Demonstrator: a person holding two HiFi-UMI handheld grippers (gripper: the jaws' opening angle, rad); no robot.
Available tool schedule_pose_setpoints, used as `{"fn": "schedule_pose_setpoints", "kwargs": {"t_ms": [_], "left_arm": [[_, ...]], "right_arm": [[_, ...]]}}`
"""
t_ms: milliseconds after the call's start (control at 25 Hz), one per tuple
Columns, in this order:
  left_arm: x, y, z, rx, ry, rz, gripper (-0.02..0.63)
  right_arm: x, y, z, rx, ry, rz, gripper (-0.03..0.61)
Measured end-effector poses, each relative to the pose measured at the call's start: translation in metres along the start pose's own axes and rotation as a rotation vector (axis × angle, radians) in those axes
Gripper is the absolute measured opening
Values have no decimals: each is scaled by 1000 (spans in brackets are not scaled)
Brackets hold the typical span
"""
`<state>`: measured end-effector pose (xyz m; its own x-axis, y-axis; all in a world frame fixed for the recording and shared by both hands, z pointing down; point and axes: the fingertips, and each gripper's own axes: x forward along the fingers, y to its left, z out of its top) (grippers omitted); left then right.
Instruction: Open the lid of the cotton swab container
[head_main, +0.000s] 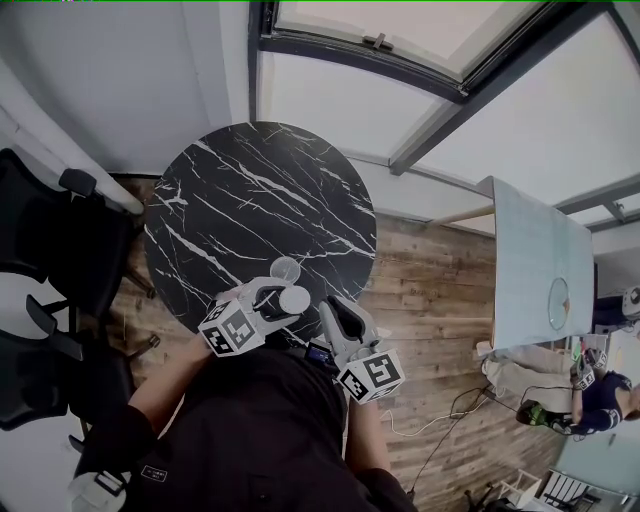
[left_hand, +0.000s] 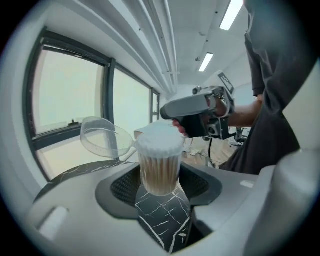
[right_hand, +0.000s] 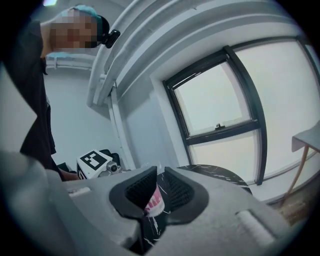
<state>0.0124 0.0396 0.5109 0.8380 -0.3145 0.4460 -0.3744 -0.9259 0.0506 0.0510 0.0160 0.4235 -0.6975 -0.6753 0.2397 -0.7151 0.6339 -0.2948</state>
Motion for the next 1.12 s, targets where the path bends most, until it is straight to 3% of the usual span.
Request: {"fn": "schedule_pose_setpoints", "kwargs": {"t_ms": [160,440,600,1120], "left_arm": [[-6,21,7,-75,-36,126,251],[-13,39,1,-155,-35,283,252],[-13,36,-6,-163,-28,305,252],[-12,37,-6,-163,-39,318,252]], "right_arm": [[-4,-12,-1,33,-21,-98,-2],[-15,-35,-16,77,-16,-282,-3],[-17,-38,-22,71,-20,-329,-3],[-12,-34,-29,44,-9,-356,-3]]}}
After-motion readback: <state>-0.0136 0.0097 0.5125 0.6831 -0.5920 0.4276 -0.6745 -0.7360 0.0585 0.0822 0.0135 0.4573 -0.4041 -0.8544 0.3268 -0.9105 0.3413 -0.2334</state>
